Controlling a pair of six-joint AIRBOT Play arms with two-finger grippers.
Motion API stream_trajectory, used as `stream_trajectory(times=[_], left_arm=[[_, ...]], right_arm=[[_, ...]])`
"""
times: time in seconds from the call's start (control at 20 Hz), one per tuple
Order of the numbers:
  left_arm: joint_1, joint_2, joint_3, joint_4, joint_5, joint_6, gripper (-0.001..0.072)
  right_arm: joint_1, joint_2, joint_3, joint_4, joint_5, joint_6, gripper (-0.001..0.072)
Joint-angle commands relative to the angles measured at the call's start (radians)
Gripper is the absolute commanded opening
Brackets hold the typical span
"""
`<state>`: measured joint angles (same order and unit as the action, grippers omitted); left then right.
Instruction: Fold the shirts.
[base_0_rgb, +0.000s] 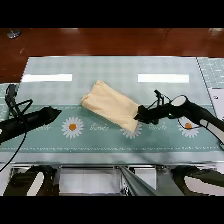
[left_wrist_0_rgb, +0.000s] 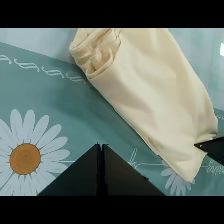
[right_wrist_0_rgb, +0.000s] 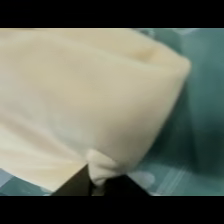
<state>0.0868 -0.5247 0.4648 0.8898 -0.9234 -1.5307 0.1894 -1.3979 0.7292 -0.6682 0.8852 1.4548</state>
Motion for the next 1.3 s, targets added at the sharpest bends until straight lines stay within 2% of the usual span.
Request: stream_trajectory(times=[0.0,0.1,0.45,0.6,0.75,1.05,1.2,1.25], left_arm=[[0.000,0.000,0.000,0.000,-0.001,0.000,0.0023],[0.000,0.000,0.000,0.000,-0.001,0.000,0.0023],[0.000,0.000,0.000,0.001,-0.001,0.001,0.0023],[0.000,0.000,0.000,0.000,-0.004,0.000,0.0023],[0.000,0.000,0.000,0.000,-0.004,0.000,0.0024],[0.000,0.000,0.000,0.001,-0.003,0.004,0.0023],[0.000,0.000,0.000,0.001,-0.002,0.005,0.0023],[0.000,0.000,0.000,0.001,0.008,0.037,0.0024]], right_arm=[[0.045,-0.096,0.175,0.022,0.039,-0.068,0.0024],[0.045,-0.100,0.323,-0.035,0.087,-0.075,0.0024],[0.024,-0.100,0.981,-0.494,0.363,0.147,0.0023],[-0.051,-0.100,1.148,-0.518,0.486,0.163,0.0024],[-0.164,-0.096,1.250,-0.520,0.619,0.177,0.0023],[-0.453,-0.013,1.257,-0.536,0.729,0.308,0.0023],[-0.598,0.018,1.255,-0.581,0.845,0.344,0.0023],[-0.634,0.023,1.249,-0.592,0.898,0.348,0.0023]])
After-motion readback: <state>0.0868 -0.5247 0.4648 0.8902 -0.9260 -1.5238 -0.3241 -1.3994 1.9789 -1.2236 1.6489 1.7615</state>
